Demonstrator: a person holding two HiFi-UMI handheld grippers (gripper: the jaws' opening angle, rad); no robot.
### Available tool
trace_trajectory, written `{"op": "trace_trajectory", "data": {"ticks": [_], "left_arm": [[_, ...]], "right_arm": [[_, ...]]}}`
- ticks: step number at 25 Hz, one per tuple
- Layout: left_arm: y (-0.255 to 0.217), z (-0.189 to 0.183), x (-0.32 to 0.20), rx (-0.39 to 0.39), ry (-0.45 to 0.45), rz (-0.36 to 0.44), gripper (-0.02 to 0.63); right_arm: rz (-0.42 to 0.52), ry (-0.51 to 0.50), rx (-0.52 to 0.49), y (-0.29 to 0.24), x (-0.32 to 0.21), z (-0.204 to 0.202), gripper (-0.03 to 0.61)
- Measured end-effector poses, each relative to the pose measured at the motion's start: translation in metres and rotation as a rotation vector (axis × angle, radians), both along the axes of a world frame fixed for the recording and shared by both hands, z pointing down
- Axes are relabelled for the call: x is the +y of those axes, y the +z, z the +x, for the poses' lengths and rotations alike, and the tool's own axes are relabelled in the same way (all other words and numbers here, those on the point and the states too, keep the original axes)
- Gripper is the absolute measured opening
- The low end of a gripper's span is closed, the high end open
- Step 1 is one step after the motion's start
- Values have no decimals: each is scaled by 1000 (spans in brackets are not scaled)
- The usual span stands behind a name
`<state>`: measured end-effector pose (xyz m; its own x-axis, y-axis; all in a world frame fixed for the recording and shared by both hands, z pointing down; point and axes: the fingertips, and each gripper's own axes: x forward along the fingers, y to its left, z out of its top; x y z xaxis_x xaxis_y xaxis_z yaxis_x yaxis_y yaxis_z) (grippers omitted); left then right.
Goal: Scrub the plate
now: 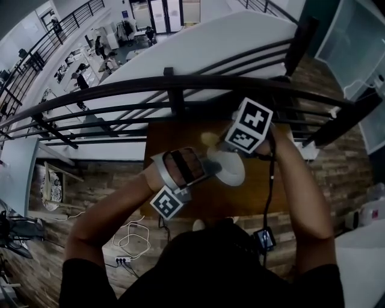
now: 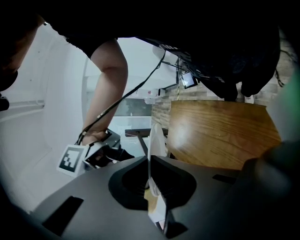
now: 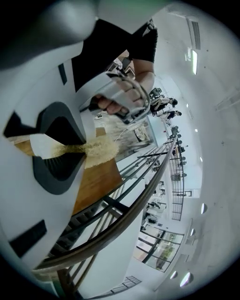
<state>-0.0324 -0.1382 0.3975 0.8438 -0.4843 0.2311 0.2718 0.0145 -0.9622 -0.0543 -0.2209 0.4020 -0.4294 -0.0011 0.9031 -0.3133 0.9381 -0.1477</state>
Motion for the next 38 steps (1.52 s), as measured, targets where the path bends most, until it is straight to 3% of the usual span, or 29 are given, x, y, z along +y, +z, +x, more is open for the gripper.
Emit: {"op": "trace_trajectory", "data": {"ticks": [4,7,13,20,24,28,32,38], "left_arm": [[5,-12,-24,9,-74,-25,18],[2,-22,-41,32,-130,-21,17],[-8,-37,-67,41,-209,-3,18],[-20,-31,-40,36,-142,28,18],[-27,-15,-26,58,-88,37,18],[-27,0,-14,62,-48,28,18],[-19,7,-12,48,-32,14,18],[-2,-3,-29,40,-93,-22,17]], "right_arm": [[28,-60,-36,-21,27,-18,54],[76,-20,-53,-27,32,-14,54],[8,33,-92,-11,43,16,54],[-7,130,48,26,16,73,54],[-9,190,65,32,-12,88,54],[-1,182,49,23,-30,70,54],[58,109,16,-3,-28,29,54],[53,5,-47,-25,15,-8,54]]}}
